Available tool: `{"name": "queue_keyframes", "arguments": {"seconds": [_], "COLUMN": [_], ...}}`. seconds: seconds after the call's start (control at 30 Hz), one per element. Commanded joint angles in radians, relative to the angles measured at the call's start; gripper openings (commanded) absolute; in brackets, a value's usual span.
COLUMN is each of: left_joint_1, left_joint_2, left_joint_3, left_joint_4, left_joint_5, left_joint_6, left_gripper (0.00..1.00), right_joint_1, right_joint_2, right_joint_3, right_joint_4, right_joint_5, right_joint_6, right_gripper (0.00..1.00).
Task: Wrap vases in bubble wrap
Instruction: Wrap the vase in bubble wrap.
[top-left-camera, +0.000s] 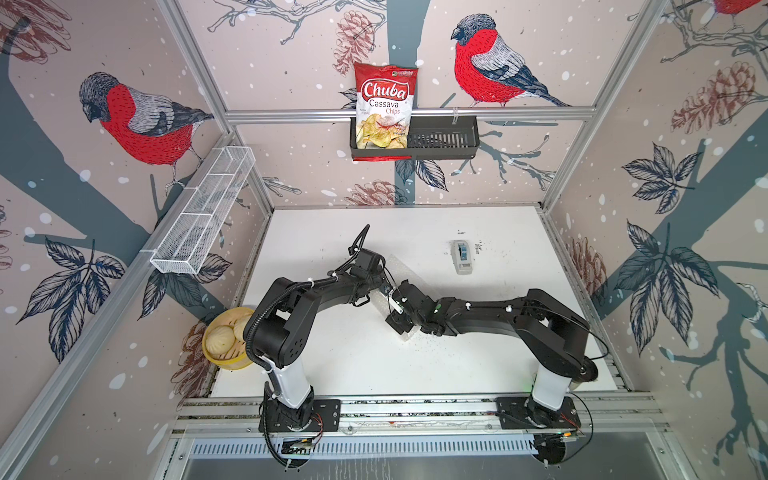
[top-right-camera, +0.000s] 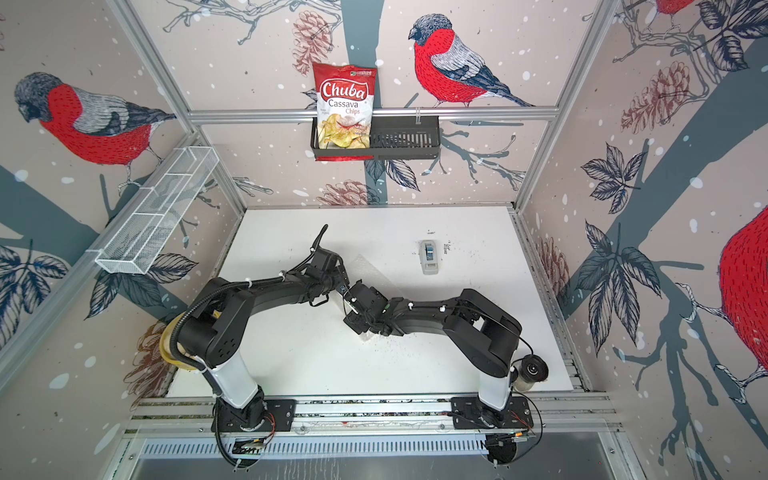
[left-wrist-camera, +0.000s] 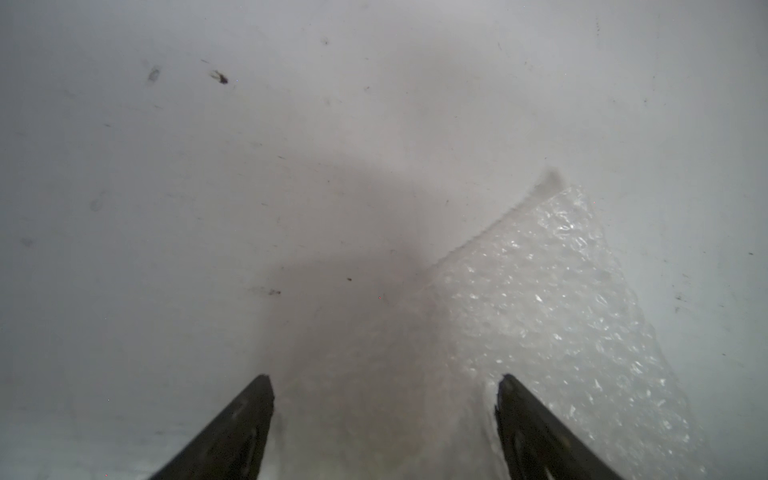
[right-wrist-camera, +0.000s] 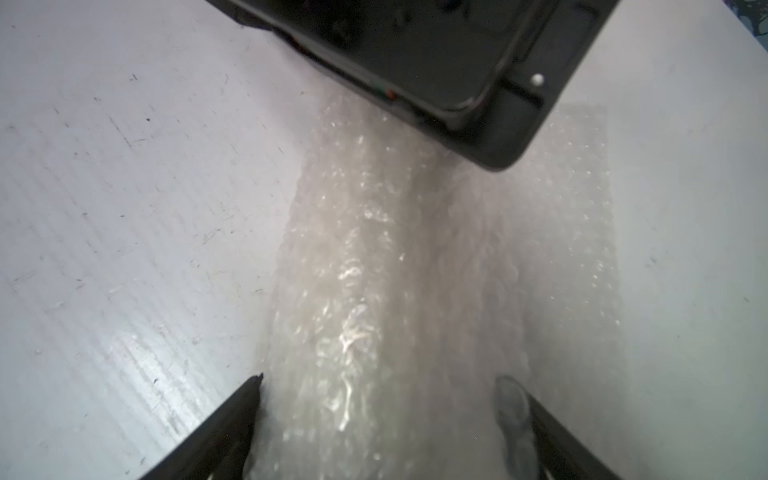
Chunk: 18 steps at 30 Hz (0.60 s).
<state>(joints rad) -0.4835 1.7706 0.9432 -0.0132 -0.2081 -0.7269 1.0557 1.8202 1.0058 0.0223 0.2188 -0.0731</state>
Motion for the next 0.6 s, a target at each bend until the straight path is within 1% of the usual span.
{"name": "queue_keyframes", "arguments": {"seconds": [0.0,0.13,0.23,0.37,0.4,0.47,0.57], "left_joint_1": [0.000,0.002,0.009,0.017,0.021,0.042,0.080], "left_joint_2": [-0.007,-0.040,-0.089,-0.190,-0.225,-0.289,-0.384], "left_joint_3": [0.030,0.087,0.107,0.076,0.061,0.020,-0.045], "left_joint_4": [-0.063,-0.140,-0.190,-0.214,-0.211,-0.213,-0.214], "left_joint_5": [-0.039,-0.090,-0.154,-0.275,-0.289,-0.271,-0.177], "left_joint_6": [-0.014,-0.013,-0.011,-0.014,-0.010,-0.008,-0.002], "left_gripper": [0.85,0.88,0.91,0.93,0.93,0.94,0.94], "right_joint_1": [-0.016,-0.033,-0.051,-0.086,-0.100,-0.120,-0.144], "right_joint_2": [0.002,-0.009,-0.018,-0.031,-0.034,-0.041,-0.041], "right_joint_3": [-0.008,-0.028,-0.038,-0.051,-0.053,-0.056,-0.049], "right_joint_4": [0.012,0.032,0.039,0.051,0.054,0.060,0.055], "right_joint_5": [-0.053,-0.104,-0.153,-0.244,-0.271,-0.318,-0.375], "right_joint_6": [0.029,0.051,0.069,0.096,0.105,0.121,0.139], "right_gripper": [0.81,0.73,0.69,0.67,0.66,0.65,0.66]}}
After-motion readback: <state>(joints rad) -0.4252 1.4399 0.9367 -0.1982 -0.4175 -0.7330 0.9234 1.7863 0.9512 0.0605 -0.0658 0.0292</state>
